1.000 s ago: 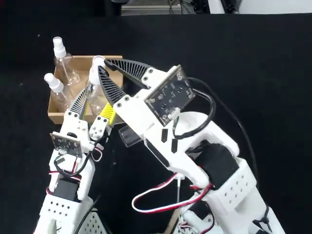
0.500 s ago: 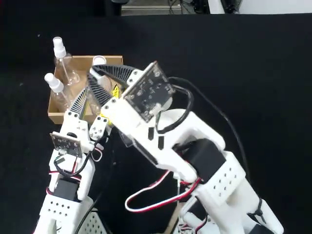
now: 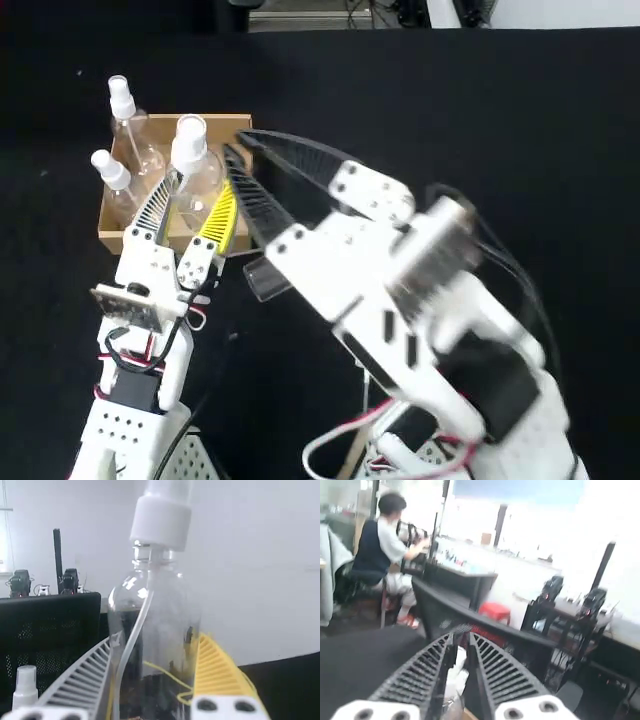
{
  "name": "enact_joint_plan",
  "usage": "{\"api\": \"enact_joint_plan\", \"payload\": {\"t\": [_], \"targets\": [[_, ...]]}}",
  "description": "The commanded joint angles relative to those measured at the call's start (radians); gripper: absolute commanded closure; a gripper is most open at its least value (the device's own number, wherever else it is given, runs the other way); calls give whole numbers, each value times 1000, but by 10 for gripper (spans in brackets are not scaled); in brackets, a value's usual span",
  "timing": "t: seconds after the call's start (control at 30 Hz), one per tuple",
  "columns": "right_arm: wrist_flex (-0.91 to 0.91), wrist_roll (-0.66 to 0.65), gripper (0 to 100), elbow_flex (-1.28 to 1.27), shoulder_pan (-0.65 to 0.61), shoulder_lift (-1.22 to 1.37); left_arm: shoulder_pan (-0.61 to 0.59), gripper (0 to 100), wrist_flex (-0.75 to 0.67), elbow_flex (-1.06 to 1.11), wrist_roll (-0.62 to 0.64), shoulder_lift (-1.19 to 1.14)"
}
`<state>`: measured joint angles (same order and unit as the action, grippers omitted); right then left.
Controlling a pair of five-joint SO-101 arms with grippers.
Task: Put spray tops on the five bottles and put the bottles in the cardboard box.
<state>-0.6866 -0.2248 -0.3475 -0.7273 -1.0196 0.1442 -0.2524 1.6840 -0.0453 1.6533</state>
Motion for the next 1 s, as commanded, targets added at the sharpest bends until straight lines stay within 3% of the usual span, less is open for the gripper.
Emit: {"api": "enact_joint_plan", "payload": {"t": [0.0, 0.17, 0.27, 0.47, 0.6, 0.7, 0.8, 0.97], "targets": [[-3, -5, 988, 19, 18, -13, -12, 970, -164, 24, 2, 12], [-3, -5, 988, 19, 20, -15, -18, 970, -344, 24, 2, 12], [-3, -5, 988, 19, 20, -15, -48, 970, -379, 24, 8, 5], [-3, -5, 988, 18, 20, -15, 25, 970, -31, 24, 9, 12], [-3, -5, 988, 18, 20, -15, 18, 970, -14, 24, 2, 11], [-3, -5, 988, 18, 20, -15, -96, 970, -18, 24, 2, 12], [-3, -5, 988, 18, 20, -15, -285, 970, -20, 16, 9, 12], [-3, -5, 988, 18, 20, -13, -599, 970, -176, 24, 9, 12]]}}
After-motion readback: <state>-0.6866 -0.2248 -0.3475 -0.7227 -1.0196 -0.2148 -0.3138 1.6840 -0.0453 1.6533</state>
